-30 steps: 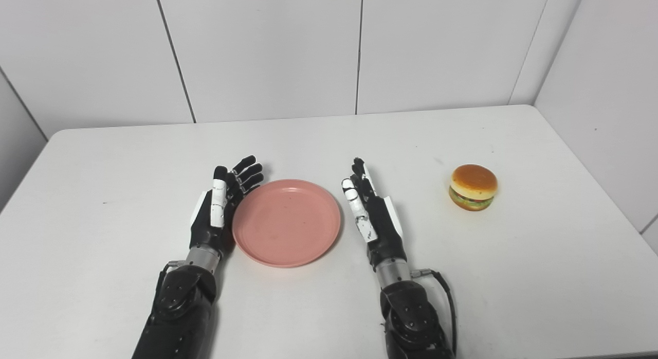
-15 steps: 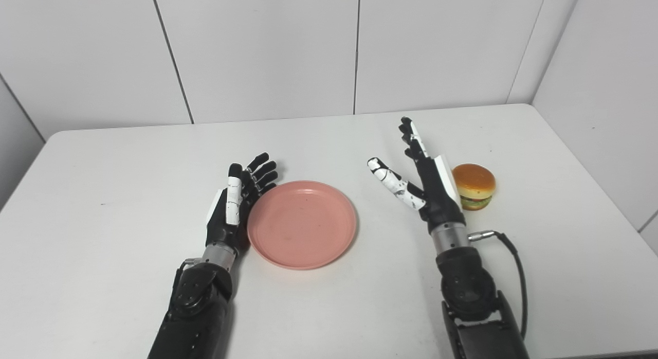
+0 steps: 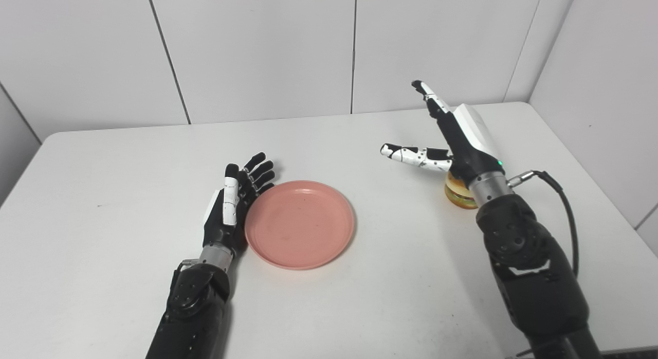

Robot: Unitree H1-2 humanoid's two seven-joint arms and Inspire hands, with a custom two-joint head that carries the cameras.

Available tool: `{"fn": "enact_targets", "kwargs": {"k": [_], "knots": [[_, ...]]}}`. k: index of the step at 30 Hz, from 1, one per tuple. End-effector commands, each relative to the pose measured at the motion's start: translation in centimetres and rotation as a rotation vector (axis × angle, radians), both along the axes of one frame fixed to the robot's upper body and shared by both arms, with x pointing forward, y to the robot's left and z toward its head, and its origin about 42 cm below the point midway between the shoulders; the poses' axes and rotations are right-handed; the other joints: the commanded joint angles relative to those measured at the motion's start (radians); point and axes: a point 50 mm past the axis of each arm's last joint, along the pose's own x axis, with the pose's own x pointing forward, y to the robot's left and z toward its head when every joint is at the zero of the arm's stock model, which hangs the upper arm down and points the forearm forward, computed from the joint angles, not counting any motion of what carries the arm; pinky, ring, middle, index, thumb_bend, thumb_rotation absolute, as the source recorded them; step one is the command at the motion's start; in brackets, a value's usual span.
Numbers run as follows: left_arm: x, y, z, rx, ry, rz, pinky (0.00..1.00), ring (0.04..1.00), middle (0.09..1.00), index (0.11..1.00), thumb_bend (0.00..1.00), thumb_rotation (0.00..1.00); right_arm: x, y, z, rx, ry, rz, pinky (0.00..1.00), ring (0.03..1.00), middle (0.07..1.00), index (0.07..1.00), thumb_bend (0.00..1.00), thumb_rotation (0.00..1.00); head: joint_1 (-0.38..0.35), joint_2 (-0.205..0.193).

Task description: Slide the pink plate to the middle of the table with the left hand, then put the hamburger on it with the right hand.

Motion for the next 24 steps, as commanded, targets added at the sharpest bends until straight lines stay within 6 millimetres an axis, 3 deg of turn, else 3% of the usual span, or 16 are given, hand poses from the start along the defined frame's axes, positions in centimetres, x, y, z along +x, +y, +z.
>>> {"fn": "enact_targets", "kwargs": {"k": [1, 8, 24], "knots": [[-0.1, 0.7, -0.2, 0.014, 0.010, 0.006, 0.85, 0.877, 0.863, 0.838, 0.84, 1.00, 0.4, -0.4, 3.1, -0.065, -0.046, -0.017, 0.82, 0.915, 0.940, 0.928, 0.79, 0.60, 0.001, -0.001], [-0.2, 1.9, -0.3, 0.011, 0.013, 0.007, 0.87, 0.879, 0.864, 0.837, 0.87, 1.00, 0.9, -2.3, 4.0, -0.144, 0.032, -0.078, 0.81, 0.905, 0.933, 0.907, 0.78, 0.48, -0.081, -0.008], [0.2, 4.1, -0.1, -0.021, -0.021, -0.017, 0.89, 0.889, 0.873, 0.851, 0.84, 1.00, 1.7, -4.3, 4.7, -0.376, 0.165, -0.180, 0.77, 0.903, 0.946, 0.934, 0.83, 0.53, -0.218, -0.026]]}}
